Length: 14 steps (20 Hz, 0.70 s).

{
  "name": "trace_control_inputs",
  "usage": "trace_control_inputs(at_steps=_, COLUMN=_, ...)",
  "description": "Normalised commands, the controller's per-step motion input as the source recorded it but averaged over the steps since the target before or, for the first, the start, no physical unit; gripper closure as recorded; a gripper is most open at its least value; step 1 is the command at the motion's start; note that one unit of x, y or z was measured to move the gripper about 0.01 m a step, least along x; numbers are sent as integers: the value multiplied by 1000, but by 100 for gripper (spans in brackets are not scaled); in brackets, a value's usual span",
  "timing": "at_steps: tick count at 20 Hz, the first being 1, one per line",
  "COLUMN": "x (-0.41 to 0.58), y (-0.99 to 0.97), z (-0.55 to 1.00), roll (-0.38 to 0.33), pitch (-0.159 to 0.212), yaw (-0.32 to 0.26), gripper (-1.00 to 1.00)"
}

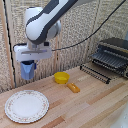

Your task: Carefully approach the cobalt cup with your gripper. Make sure to hold the cobalt cup delicately with your gripper. Carefully elevate the cobalt cup, moving it off the surface. Position the cobalt cup to hover above the alabaster dining ware. Gently lower the cobalt cup onto the alabaster dining ware. Gradually release your hold on the cobalt cup.

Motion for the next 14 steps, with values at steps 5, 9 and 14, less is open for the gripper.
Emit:
trace_control_inputs(at_steps=5, x=-197, y=326, z=-365, roll=-36, pitch=24, yaw=13, gripper=100)
trace_control_inputs(at_steps=9, x=-19, y=172, z=-436, roll=-23, pitch=4, yaw=8, gripper=100)
trace_control_inputs(at_steps=14, x=41, y=59, z=-428, roll=-13, pitch=0, yaw=37, gripper=100)
